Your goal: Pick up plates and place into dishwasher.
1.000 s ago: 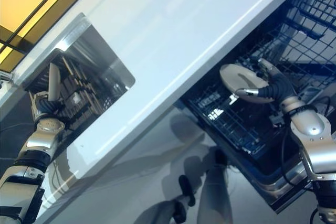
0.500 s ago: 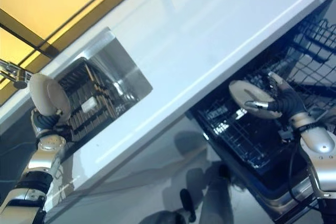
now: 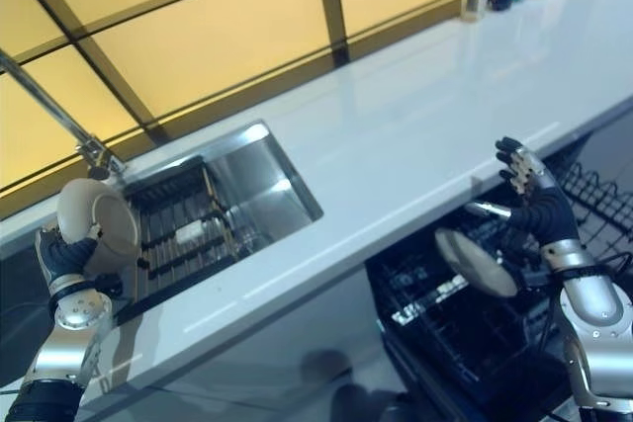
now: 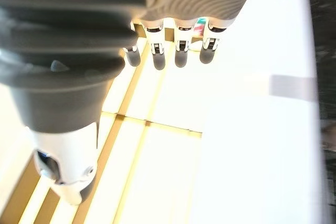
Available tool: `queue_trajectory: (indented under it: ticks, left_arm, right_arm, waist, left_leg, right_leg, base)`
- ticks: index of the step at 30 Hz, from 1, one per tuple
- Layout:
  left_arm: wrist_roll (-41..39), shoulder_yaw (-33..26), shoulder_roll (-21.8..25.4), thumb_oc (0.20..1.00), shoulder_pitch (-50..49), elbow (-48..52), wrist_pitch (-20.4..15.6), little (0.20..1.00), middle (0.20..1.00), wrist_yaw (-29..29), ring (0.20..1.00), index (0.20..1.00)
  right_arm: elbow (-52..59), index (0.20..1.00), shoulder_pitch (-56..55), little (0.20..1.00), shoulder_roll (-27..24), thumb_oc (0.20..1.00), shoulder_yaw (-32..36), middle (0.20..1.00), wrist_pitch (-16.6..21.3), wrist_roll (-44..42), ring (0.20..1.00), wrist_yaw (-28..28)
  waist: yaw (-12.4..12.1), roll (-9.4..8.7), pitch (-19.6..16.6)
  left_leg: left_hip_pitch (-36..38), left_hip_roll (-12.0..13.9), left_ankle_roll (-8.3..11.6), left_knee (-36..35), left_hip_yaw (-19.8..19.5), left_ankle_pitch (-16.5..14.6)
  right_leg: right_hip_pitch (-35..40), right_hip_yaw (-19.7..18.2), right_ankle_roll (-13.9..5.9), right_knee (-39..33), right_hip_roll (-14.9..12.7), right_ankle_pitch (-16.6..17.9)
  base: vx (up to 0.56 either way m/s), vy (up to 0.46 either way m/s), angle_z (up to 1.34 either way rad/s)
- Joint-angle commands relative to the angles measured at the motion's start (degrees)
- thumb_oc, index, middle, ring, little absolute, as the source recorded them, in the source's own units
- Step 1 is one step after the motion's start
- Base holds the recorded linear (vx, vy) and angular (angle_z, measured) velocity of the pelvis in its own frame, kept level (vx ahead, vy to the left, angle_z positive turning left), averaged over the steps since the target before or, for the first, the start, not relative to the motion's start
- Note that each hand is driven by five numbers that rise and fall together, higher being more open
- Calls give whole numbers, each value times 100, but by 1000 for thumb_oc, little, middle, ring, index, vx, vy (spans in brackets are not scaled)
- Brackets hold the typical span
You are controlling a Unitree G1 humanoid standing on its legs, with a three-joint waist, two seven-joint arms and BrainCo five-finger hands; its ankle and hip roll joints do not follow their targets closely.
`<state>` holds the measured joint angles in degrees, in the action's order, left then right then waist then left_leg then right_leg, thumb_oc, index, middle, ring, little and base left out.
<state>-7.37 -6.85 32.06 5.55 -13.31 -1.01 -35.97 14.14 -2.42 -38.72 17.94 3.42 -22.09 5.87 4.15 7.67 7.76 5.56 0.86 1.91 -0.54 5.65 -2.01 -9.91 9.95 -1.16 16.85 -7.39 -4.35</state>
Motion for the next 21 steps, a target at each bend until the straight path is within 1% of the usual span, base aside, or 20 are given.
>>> queue_trajectory:
  ticks: [1, 2, 3, 6, 7, 9, 10, 11, 14, 17, 18, 21]
  left_arm:
    - [338, -571, 740, 200, -6, 549, -657, 200, 200, 577, 200, 200]
    - [178, -531, 742, 200, 27, 751, -766, 200, 200, 972, 200, 200]
    - [106, -514, 727, 200, 38, 834, -815, 200, 200, 1142, 200, 200]
    - [-357, -374, 707, 200, 136, 1056, -1016, 200, 200, 1919, 200, 200]
    - [-444, -351, 699, 200, 156, 1077, -1071, 200, 200, 2082, 200, 200]
    - [-867, -238, 728, 200, 273, 1108, -1253, 200, 200, 2828, 200, 200]
    - [-931, -232, 731, 200, 282, 1118, -1252, 200, 200, 2918, 200, 200]
    - [-1103, -189, 741, 200, 321, 1159, -1241, 200, 200, 3191, 200, 200]
    - [-1745, 0, 843, 200, 493, 1134, -1335, 200, 200, 4099, 200, 200]
    - [-2396, 294, 924, 200, 740, 1154, -1321, 200, 200, 5053, 200, 200]
    - [-2664, 427, 936, 200, 846, 1172, -1302, 200, 200, 5458, 200, 200]
    - [-3152, 781, 938, 200, 1149, 1193, -1097, 200, 200, 6191, 200, 200]
  right_arm:
    - [373, 1000, 381, 1000, 246, 1000, -74, 1000, 470, -26, 1000, -139]
    - [354, 1000, 464, 1000, 280, 1000, -151, 1000, 494, -20, 1000, -175]
    - [340, 1000, 511, 1000, 294, 1000, -186, 1000, 515, -21, 1000, -170]
    - [283, 1000, 749, 1000, 326, 1000, -412, 1000, 590, -8, 1000, -177]
    - [271, 1000, 787, 1000, 330, 1000, -448, 1000, 616, -2, 1000, -169]
    - [196, 1000, 992, 1000, 282, 1000, -644, 1000, 676, -48, 1000, -146]
    - [183, 1000, 1021, 1000, 275, 1000, -667, 1000, 682, -63, 1000, -134]
    - [148, 1000, 1127, 1000, 265, 1000, -754, 1000, 679, -105, 1000, -85]
    - [67, 1000, 1438, 1000, 178, 1000, -1037, 1000, 659, -300, 1000, 48]
    - [-28, 1000, 1794, 1000, 114, 1000, -1405, 1000, 651, -500, 1000, 182]
    - [-79, 1000, 1950, 1000, 103, 1000, -1562, 1000, 647, -578, 1000, 267]
    - [-252, 1000, 2366, 1000, 114, 1000, -2030, 1000, 682, -595, 1000, 334]
  waist:
    - [-186, -408, -393]
    - [-256, -432, -446]
    - [-281, -441, -464]
    - [-399, -464, -535]
    - [-413, -466, -541]
    - [-483, -481, -592]
    - [-490, -482, -597]
    - [-518, -488, -613]
    - [-577, -500, -647]
    - [-638, -509, -682]
    - [-665, -516, -698]
    - [-743, -542, -740]
  left_leg:
    - [-43, -233, -89, 99, -97, -356]
    - [-17, -213, -86, 47, -136, -344]
    - [-3, -204, -82, 17, -154, -331]
    - [44, -163, -62, -116, -216, -275]
    - [54, -157, -58, -140, -228, -263]
    - [61, -137, -43, -185, -248, -238]
    - [61, -135, -40, -190, -249, -235]
    - [60, -128, -35, -200, -253, -229]
    - [52, -120, -29, -212, -271, -217]
    - [38, -114, -28, -218, -279, -203]
    - [34, -109, -27, -221, -275, -199]
    - [35, -99, -26, -229, -273, -187]
  right_leg:
    - [1313, -20, -412, -1453, -9, -48]
    - [1368, 18, -418, -1507, 14, -38]
    - [1398, 38, -419, -1538, 26, -27]
    - [1492, 112, -427, -1635, 70, -4]
    - [1508, 123, -427, -1651, 77, 1]
    - [1551, 167, -428, -1703, 95, 14]
    - [1555, 175, -427, -1710, 97, 17]
    - [1564, 195, -428, -1723, 102, 22]
    - [1587, 238, -430, -1756, 112, 37]
    - [1615, 276, -424, -1787, 121, 50]
    - [1624, 300, -423, -1801, 122, 57]
    - [1677, 380, -412, -1851, 113, 79]
  base:
    - [-61, -100, 10]
    - [-56, -86, 18]
    - [-68, -87, 25]
    - [-66, -51, 10]
    - [-67, -33, 9]
    - [-64, -24, 9]
    - [-53, -15, 15]
    - [-51, -10, 15]
    - [-62, -9, 2]
    - [-63, -4, 3]
    - [-59, -7, 5]
    - [-38, -10, 6]
